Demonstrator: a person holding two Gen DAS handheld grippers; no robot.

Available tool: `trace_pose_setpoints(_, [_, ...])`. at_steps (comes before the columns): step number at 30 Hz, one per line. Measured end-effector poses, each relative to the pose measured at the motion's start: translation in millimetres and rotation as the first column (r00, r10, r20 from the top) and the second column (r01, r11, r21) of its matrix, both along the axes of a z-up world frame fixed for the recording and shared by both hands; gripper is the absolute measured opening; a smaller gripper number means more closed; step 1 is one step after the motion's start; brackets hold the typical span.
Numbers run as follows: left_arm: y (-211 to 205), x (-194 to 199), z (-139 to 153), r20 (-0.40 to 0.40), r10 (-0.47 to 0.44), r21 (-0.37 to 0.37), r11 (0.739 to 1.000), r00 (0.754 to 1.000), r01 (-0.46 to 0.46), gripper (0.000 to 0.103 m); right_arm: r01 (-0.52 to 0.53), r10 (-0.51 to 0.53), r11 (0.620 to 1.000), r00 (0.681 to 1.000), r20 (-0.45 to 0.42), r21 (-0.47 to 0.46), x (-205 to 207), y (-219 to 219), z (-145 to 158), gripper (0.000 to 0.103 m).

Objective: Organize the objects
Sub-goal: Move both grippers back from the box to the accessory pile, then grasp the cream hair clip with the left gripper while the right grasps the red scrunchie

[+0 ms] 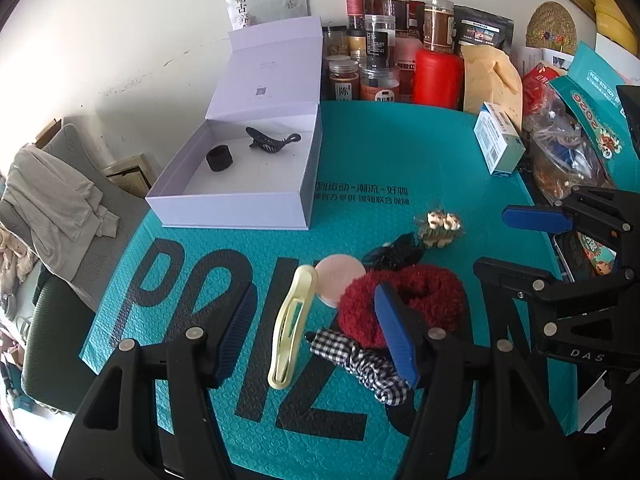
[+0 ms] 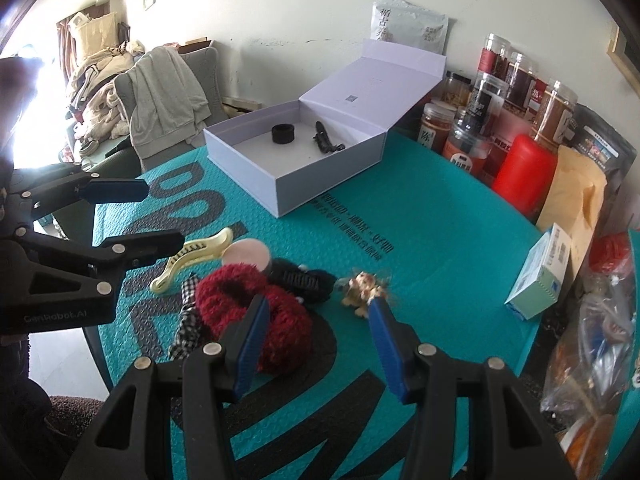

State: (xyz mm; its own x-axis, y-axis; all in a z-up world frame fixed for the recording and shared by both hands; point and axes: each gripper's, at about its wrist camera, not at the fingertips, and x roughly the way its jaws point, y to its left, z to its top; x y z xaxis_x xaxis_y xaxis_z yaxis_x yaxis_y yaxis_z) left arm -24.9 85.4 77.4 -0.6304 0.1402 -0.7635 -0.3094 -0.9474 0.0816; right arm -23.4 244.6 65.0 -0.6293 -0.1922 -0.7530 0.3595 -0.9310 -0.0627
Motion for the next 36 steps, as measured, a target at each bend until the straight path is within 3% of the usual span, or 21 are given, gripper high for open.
trace_pose_setpoints(3, [-6, 6, -8, 0.002, -0.023, 0.030, 0.999, 1.000, 0.023, 0.060, 0.011, -0.011, 1.000, 1.000, -0.002, 0.016, 4, -3, -8, 0.066])
trace_pose_setpoints(12, [-22, 3, -30, 0.028, -0.018, 0.048, 0.999, 0.999, 0.017, 0.060, -0.036, 0.036, 0.999, 0.997, 0.068, 0.000, 3, -12, -39, 0.067])
trace_pose_setpoints(22, [-43, -26, -66, 0.092, 0.005, 0.055, 0.998, 0.996, -0.010, 0.060, -0.097, 0.100, 0.995, 0.986, 0.136, -0.028, -15, -21, -59, 0.068])
trace_pose_setpoints(31, [-51, -50, -89, 0.139, 0.004, 0.090, 0.996, 0.990, -0.017, 0.058, -0.136, 0.160, 0.982, 0.969, 0.190, -0.132, -32, -26, -71, 0.071])
trace_pose_setpoints(34, [-48, -49, -91, 0.132, -0.019, 0.085, 0.996, 0.991, 0.008, 0.052, -0.139, 0.167, 0.979, 0.967, 0.191, -0.152, -34, -26, -72, 0.071])
trace_pose_setpoints(36, [-45, -49, -93, 0.133, -0.026, 0.067, 0.998, 0.991, 0.017, 0.037, -0.140, 0.168, 0.978, 0.968, 0.185, -0.155, -32, -25, -72, 0.071])
